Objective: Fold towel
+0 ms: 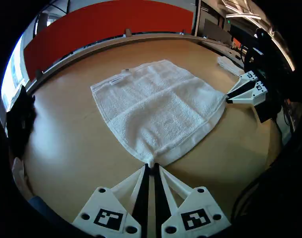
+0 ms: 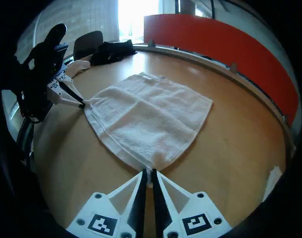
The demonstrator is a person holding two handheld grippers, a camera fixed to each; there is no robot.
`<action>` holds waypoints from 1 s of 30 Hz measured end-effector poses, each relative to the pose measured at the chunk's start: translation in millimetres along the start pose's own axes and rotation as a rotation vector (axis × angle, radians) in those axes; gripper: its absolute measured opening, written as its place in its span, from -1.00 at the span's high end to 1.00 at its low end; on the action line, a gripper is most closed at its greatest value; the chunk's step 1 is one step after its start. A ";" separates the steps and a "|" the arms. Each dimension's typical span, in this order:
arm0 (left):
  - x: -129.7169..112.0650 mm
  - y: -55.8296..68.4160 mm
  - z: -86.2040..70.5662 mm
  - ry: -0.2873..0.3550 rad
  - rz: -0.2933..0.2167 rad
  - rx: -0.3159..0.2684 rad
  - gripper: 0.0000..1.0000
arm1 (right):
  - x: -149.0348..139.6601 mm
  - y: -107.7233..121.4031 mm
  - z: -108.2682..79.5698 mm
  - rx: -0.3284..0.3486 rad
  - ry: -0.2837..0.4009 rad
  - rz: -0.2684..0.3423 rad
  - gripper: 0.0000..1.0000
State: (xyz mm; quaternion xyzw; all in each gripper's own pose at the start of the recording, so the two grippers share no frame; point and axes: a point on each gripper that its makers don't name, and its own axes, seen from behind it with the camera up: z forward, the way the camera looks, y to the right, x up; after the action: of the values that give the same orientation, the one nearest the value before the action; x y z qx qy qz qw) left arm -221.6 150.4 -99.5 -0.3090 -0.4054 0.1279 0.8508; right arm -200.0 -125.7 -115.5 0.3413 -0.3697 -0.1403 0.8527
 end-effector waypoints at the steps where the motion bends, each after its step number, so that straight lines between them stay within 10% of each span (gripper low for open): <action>1: 1.3 0.1 -0.8 0.002 -0.002 0.000 0.83 | 0.7 -0.2 -0.7 0.000 0.001 0.001 0.80; 30: 63.6 -4.7 -74.6 0.105 -0.081 0.032 0.83 | 73.6 -11.3 -71.2 -0.012 0.113 -0.017 0.80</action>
State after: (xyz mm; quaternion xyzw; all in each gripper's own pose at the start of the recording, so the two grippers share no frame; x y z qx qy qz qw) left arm -123.8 145.1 -93.5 -0.2852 -0.3702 0.0833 0.8802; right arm -97.5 -136.1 -119.1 0.3468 -0.3172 -0.1303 0.8730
